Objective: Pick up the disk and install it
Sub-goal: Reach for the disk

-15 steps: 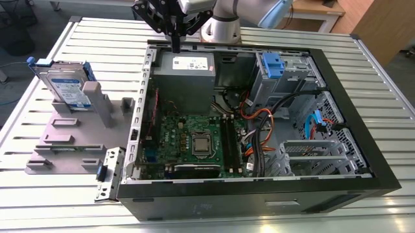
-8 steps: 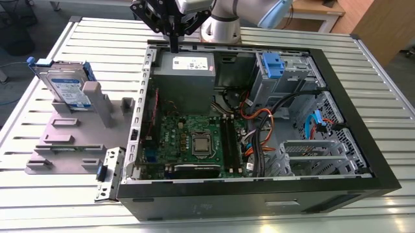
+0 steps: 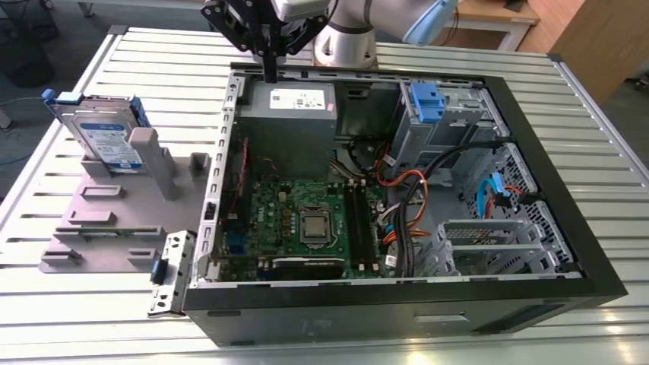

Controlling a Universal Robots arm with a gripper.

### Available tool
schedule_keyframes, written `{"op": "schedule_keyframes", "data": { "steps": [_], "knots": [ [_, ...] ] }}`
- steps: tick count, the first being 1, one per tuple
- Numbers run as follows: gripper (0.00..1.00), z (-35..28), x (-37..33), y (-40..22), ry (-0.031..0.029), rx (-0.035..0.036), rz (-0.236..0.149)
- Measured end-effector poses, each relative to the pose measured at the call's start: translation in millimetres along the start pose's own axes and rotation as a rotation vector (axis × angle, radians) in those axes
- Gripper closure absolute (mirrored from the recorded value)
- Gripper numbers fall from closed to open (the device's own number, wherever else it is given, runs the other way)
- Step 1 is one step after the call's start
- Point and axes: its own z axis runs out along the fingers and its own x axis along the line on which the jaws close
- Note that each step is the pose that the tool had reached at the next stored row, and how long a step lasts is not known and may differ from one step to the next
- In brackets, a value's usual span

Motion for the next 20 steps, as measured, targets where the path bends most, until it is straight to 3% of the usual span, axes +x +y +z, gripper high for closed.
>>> {"op": "schedule_keyframes", "data": {
  "steps": [12, 20],
  "knots": [
    [0.89, -0.1, 2.5, -0.2, 0.0, 0.0001, 0.0],
    [0.89, 0.2, 17.8, -1.4, -0.0002, 0.0, 0.0]
  ]
}}
